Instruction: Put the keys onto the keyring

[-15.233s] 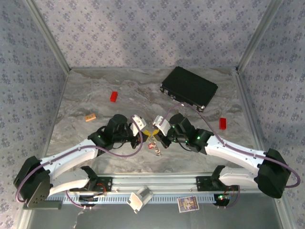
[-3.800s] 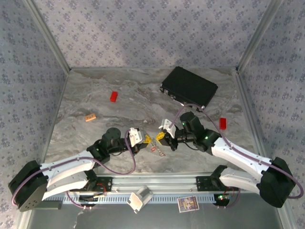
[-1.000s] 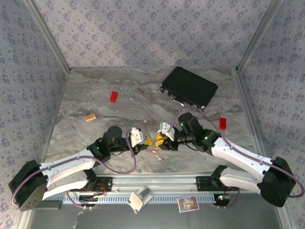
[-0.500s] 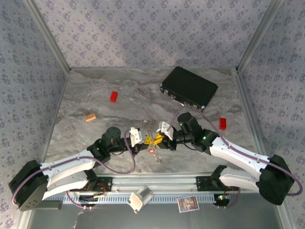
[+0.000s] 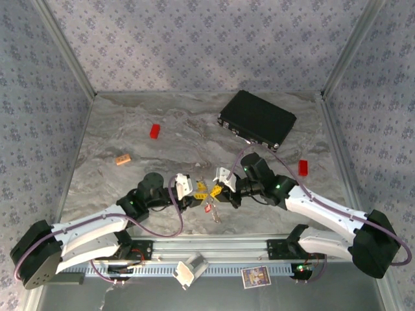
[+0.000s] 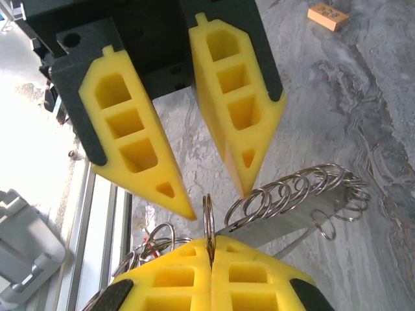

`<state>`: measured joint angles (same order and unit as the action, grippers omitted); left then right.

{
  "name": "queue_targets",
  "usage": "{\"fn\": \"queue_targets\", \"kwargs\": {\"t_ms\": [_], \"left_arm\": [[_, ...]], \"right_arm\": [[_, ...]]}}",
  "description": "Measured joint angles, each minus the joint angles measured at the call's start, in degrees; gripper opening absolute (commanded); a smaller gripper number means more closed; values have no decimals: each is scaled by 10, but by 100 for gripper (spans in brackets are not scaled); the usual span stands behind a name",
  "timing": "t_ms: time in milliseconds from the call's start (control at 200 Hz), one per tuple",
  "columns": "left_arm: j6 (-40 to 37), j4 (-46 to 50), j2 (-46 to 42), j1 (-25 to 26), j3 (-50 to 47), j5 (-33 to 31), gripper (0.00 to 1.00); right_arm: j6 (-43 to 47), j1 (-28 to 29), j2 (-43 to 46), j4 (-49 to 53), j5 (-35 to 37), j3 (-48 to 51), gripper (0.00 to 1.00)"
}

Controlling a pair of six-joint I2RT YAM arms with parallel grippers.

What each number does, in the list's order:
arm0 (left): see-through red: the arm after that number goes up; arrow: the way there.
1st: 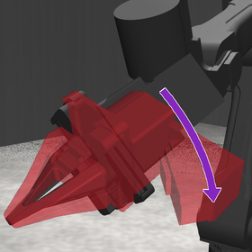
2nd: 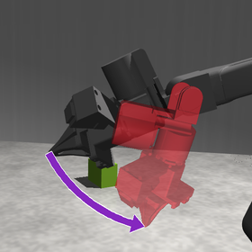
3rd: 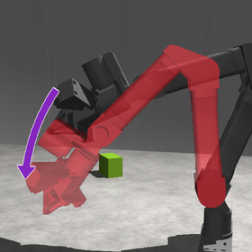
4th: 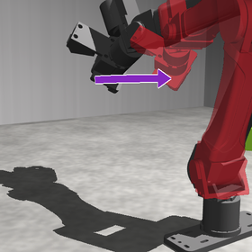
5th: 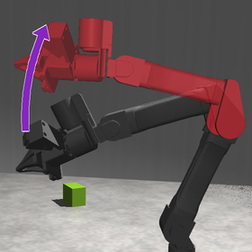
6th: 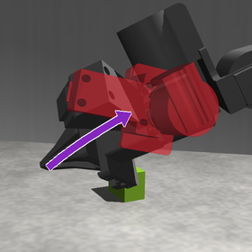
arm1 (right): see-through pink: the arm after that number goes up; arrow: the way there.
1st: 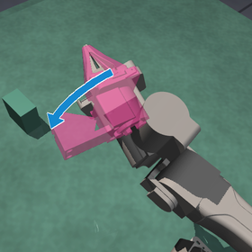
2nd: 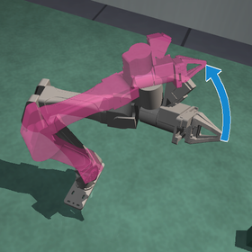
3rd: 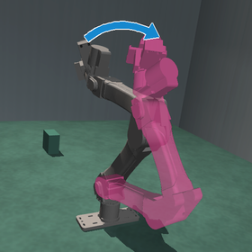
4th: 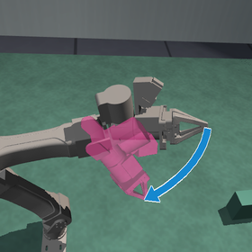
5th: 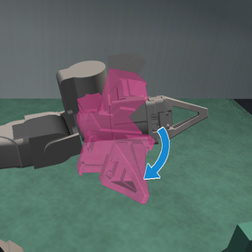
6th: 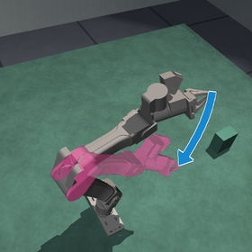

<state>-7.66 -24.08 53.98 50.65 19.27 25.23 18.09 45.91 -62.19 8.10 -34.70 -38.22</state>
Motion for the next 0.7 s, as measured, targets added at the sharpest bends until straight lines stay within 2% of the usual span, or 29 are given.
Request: {"fn": "queue_targets", "kwargs": {"t_ms": [140,350,490,630,660,700], "left_arm": [[-17,50,5,0,24,-4,25],[-31,77,27,0,44,1,21],[-39,87,28,0,47,6,14],[-45,92,28,0,47,17,0],[-45,91,28,0,47,18,0],[-43,91,28,0,47,20,0]], "right_arm": [[25,5,-11,44,11,-29,0],[61,26,-44,107,50,-76,0],[79,38,-63,137,74,-99,0],[85,41,-67,149,84,-108,0],[85,39,-67,149,82,-108,0],[82,36,-66,144,79,-106,10]]}}
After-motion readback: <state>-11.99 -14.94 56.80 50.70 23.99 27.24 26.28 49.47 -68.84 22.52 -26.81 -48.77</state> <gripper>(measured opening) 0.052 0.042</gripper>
